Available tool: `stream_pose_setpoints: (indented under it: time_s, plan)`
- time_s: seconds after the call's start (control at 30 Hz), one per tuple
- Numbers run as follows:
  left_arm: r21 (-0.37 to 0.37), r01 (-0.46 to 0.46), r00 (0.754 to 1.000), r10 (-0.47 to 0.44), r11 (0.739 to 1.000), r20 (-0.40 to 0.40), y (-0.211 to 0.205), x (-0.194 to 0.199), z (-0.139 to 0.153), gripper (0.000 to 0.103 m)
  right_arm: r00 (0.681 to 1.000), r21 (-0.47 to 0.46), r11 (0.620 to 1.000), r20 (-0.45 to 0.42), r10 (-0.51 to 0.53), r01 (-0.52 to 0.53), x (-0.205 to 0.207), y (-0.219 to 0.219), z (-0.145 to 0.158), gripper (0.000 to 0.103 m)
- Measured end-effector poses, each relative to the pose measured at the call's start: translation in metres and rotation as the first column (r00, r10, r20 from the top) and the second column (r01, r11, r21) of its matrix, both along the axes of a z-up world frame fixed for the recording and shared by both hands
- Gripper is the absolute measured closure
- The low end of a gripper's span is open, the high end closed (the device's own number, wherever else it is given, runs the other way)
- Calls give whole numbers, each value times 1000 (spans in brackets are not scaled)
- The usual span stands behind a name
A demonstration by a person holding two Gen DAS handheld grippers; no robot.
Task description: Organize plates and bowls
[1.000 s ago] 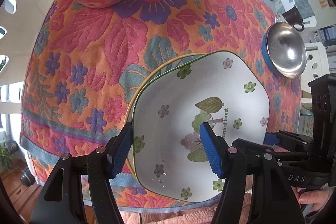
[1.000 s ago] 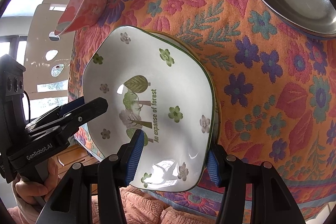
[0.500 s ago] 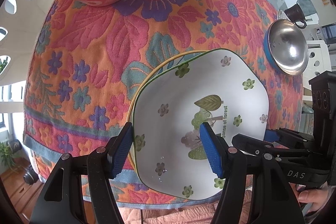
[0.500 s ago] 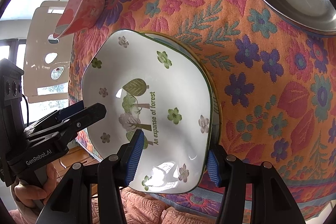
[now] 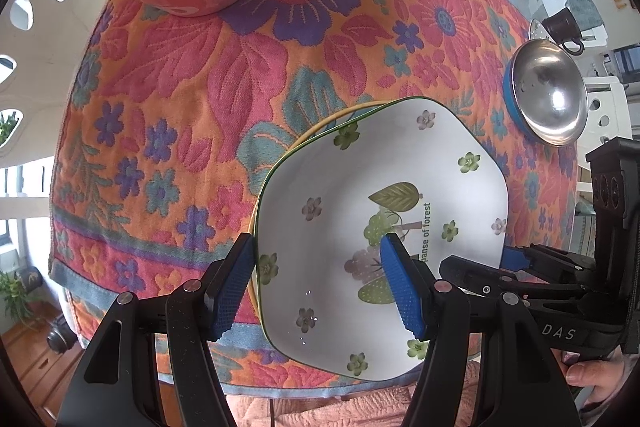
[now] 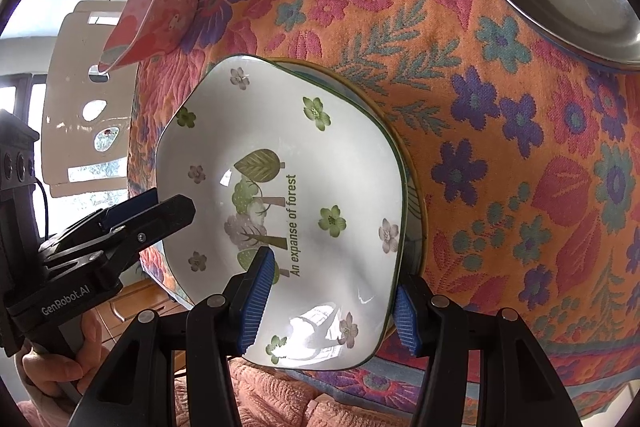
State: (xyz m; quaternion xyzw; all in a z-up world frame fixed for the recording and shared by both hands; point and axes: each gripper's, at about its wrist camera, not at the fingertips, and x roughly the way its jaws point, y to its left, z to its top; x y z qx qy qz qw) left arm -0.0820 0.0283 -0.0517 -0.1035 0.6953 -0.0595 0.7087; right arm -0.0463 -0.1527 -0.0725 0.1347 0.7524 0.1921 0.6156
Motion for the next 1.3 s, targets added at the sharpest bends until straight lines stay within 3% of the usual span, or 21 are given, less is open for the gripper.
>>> stream_pose_setpoints:
  time_s: [0.57,1.3]
  plan:
    - [-2,7,1000,-7,1000,2,1,0,2,41,999,12,999,-29,-32,33,4,-14,-1,50]
    - [-15,37,999,-37,999,-1,3,-2,6,41,994,-21,993,-16,-112,112,-8,-39,19,50]
